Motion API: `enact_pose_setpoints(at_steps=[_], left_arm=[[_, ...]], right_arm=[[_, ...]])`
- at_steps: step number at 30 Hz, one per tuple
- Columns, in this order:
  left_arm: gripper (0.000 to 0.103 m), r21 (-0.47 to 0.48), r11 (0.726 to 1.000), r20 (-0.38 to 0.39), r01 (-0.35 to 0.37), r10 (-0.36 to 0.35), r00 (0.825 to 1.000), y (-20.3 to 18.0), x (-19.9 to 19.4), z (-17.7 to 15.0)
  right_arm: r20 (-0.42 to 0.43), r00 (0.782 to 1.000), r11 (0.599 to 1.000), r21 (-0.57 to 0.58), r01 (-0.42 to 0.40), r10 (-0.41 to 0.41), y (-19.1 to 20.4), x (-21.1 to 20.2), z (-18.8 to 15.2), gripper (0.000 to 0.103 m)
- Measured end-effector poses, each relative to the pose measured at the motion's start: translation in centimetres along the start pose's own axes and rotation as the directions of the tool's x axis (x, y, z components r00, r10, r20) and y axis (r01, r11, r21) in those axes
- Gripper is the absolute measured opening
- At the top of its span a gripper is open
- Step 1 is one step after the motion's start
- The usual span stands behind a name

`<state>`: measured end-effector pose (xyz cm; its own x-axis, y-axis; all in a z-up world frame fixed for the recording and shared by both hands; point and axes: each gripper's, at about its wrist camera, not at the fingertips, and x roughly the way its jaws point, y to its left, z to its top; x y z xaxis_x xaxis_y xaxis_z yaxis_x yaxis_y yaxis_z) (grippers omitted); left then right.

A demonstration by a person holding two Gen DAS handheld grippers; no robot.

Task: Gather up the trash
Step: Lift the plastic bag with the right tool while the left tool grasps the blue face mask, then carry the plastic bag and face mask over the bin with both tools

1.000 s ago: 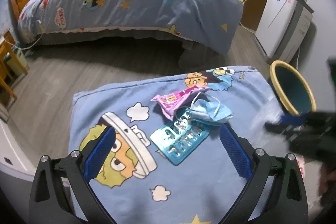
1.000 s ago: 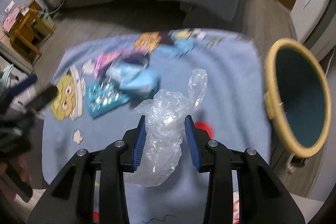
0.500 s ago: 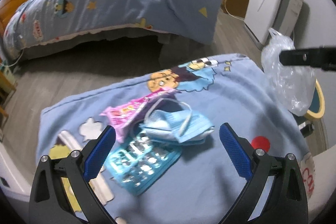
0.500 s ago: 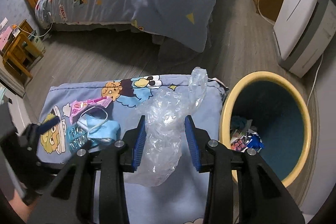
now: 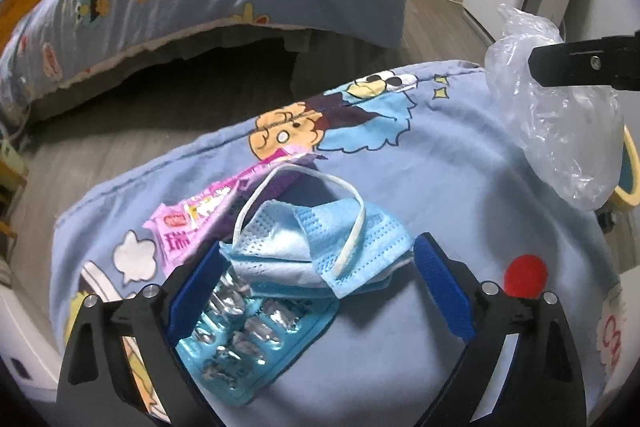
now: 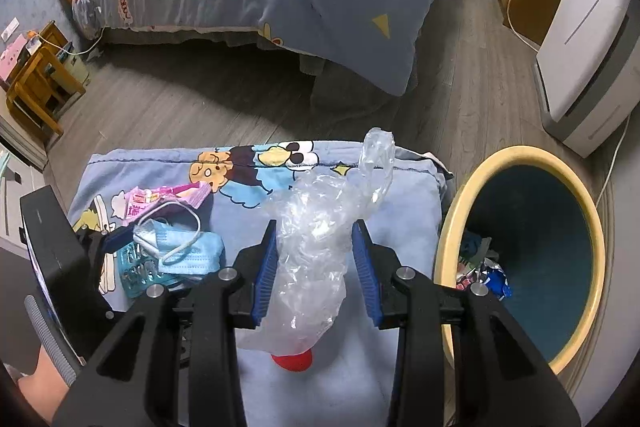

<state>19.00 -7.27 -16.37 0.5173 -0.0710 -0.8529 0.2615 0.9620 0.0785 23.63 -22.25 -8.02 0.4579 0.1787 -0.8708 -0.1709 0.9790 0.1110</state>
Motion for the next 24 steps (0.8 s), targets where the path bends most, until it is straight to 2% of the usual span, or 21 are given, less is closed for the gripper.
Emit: enact_pose_setpoints(at_steps=[1, 3, 4, 6, 7, 10, 19, 24], left_arm=[[0.072, 0.009, 1.000, 0.001, 0.005, -0.005, 1.000, -0.1, 0.0, 0.0], [0.065, 0.032, 0.999, -0.003, 0.005, -0.005, 1.000, -0.4, -0.2, 0.0], [0.055, 0.039, 0.999, 0.002, 0.016, -0.016, 1.000, -0.5, -0.4, 0.0], [0.045, 0.058, 0.998, 0.007, 0.021, -0.021, 1.000, -0.7, -0.8, -0.1], [0.032, 0.067, 0.997, 0.013, 0.035, -0.036, 0.999, -0.8, -1.1, -0.1], [0.018, 0.084, 0.995, 0.019, 0.054, -0.056, 0.998, -1.0, -1.9, -0.2], [0.016, 0.033, 0.994, 0.106, 0.105, -0.108, 0.988, 0.0, -6.0, -0.3], [0.016, 0.042, 0.994, 0.147, 0.097, -0.102, 0.984, 0.2, -9.1, -0.6]], right_arm=[[0.000, 1.000, 1.000, -0.002, 0.000, 0.000, 0.1, 0.0, 0.0, 0.036], [0.002, 1.000, 1.000, -0.006, 0.001, -0.001, 0.2, -0.2, -0.1, 0.036], [0.004, 1.000, 1.000, -0.005, 0.000, 0.000, 0.2, -0.2, -0.1, 0.036], [0.006, 1.000, 1.000, -0.006, -0.002, 0.002, 0.3, -0.5, -0.2, 0.036], [0.009, 1.000, 1.000, -0.007, -0.003, 0.003, 0.4, -0.6, -0.3, 0.036], [0.018, 1.000, 1.000, -0.011, -0.005, 0.006, 0.5, -1.2, -0.4, 0.036], [0.043, 0.999, 1.000, 0.001, -0.029, 0.029, 0.3, -3.3, -1.0, 0.036], [0.058, 0.997, 0.999, -0.013, -0.049, 0.049, 0.6, -4.5, -1.3, 0.036]])
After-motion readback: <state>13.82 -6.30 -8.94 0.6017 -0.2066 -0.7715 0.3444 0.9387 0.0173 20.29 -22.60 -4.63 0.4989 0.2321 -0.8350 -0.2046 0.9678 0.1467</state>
